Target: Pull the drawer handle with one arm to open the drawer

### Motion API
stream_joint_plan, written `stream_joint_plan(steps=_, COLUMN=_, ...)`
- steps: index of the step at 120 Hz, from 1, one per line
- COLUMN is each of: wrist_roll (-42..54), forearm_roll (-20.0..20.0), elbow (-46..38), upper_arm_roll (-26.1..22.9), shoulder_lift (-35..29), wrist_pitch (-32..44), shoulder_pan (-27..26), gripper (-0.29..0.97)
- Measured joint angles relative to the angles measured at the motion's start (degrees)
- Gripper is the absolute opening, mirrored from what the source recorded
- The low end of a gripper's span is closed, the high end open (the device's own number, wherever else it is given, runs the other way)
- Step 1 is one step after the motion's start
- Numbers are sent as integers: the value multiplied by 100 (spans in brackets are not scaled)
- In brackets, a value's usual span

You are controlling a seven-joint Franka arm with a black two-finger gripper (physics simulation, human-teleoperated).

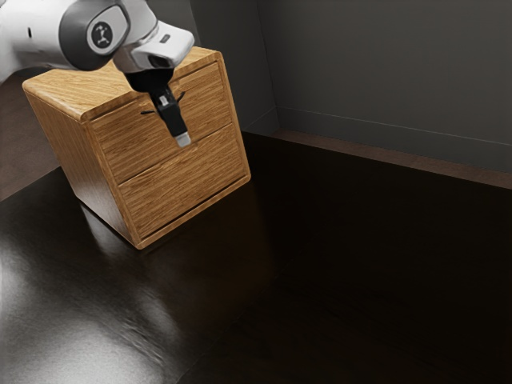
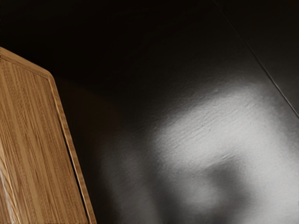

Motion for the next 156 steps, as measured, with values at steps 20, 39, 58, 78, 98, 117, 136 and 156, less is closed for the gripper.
stream_joint_plan(steps=20, wrist_roll=-120, forearm_roll=32, elbow=415, upper_arm_roll=7, shoulder_lift=231, wrist_pitch=91, shoulder_pan=3, gripper=68)
stream_joint_plan(steps=39, wrist_roll=-204, forearm_roll=174, elbow=469, upper_arm_roll=13, shoulder_lift=406, wrist_pitch=346, shoulder_pan=3, gripper=68)
stream_joint_plan(steps=58, wrist_roll=-271, forearm_roll=259, elbow=485, upper_arm_roll=40, shoulder_lift=413, wrist_pitch=472, shoulder_pan=45, gripper=68)
stream_joint_plan(steps=78, wrist_roll=-335, forearm_roll=379, elbow=485, upper_arm_roll=45, shoulder_lift=410, wrist_pitch=530, shoulder_pan=149, gripper=68)
stream_joint_plan(steps=98, wrist_roll=-406, forearm_roll=414, elbow=355, upper_arm_roll=43, shoulder_lift=482, wrist_pitch=558, shoulder_pan=132, gripper=68)
stream_joint_plan(steps=117, wrist_roll=-466, forearm_roll=429, elbow=326, upper_arm_roll=49, shoulder_lift=501, wrist_pitch=569, shoulder_pan=110, gripper=68)
stream_joint_plan(steps=136, wrist_roll=-506, forearm_roll=532, elbow=480, upper_arm_roll=49, shoulder_lift=653, wrist_pitch=604, shoulder_pan=111, gripper=68)
stream_joint_plan(steps=156, wrist_roll=-552, forearm_roll=1058, elbow=514, upper_arm_roll=41, shoulder_lift=783, wrist_pitch=774, shoulder_pan=-203, gripper=68)
